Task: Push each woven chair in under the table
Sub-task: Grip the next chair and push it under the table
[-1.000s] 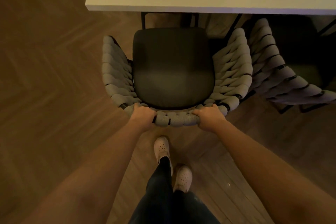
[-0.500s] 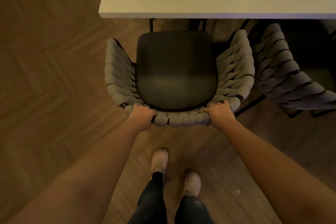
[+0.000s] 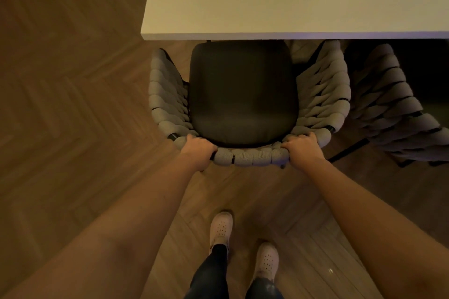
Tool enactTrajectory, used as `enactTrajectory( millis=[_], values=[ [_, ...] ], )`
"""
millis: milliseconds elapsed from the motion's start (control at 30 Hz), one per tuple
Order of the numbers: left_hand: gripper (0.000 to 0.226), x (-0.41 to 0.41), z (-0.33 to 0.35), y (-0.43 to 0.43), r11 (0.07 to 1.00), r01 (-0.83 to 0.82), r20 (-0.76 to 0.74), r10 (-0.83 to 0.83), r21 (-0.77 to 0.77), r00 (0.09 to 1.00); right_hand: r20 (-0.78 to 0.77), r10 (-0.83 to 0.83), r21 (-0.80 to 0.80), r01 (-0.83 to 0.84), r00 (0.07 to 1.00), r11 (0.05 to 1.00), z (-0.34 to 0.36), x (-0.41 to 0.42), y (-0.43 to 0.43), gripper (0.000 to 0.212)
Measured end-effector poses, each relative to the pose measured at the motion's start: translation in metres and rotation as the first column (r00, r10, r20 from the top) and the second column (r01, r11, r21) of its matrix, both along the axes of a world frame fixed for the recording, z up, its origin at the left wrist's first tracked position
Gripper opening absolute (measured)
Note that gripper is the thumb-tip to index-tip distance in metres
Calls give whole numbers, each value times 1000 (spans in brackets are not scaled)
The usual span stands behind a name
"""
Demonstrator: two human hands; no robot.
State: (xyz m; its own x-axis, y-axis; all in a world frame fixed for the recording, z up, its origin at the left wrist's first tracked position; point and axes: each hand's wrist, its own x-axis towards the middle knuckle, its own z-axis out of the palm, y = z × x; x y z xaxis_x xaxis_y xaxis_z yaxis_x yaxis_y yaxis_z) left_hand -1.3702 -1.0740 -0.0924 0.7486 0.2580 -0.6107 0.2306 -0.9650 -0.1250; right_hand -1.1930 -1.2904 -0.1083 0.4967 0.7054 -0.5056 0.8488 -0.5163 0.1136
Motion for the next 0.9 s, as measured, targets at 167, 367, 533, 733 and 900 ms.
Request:
enactTrajectory(
  millis=[167, 367, 533, 733, 900],
  values=[
    [34, 12, 1, 5, 1000, 1, -2, -1, -14, 1000, -7, -6, -14, 5, 1000, 1000, 4, 9, 6, 34],
    [23, 22, 0, 1, 999, 32, -15, -32, -32, 999, 5, 7, -43, -6, 1000, 999, 4, 20, 3, 35],
    [24, 23, -2, 5, 996, 44, -26, -46, -72, 999, 3, 11, -55, -11, 1000, 998, 5, 18, 4, 33],
    [23, 23, -2, 10, 995, 71, -18, -72, -77, 997, 2, 6, -101, -5, 1000, 995, 10, 16, 10, 37],
    [25, 21, -1, 10, 994, 85, -9, -86, -68, 996, -4, -8, -110, 8, 1000, 994, 8, 15, 13, 39]
  ],
)
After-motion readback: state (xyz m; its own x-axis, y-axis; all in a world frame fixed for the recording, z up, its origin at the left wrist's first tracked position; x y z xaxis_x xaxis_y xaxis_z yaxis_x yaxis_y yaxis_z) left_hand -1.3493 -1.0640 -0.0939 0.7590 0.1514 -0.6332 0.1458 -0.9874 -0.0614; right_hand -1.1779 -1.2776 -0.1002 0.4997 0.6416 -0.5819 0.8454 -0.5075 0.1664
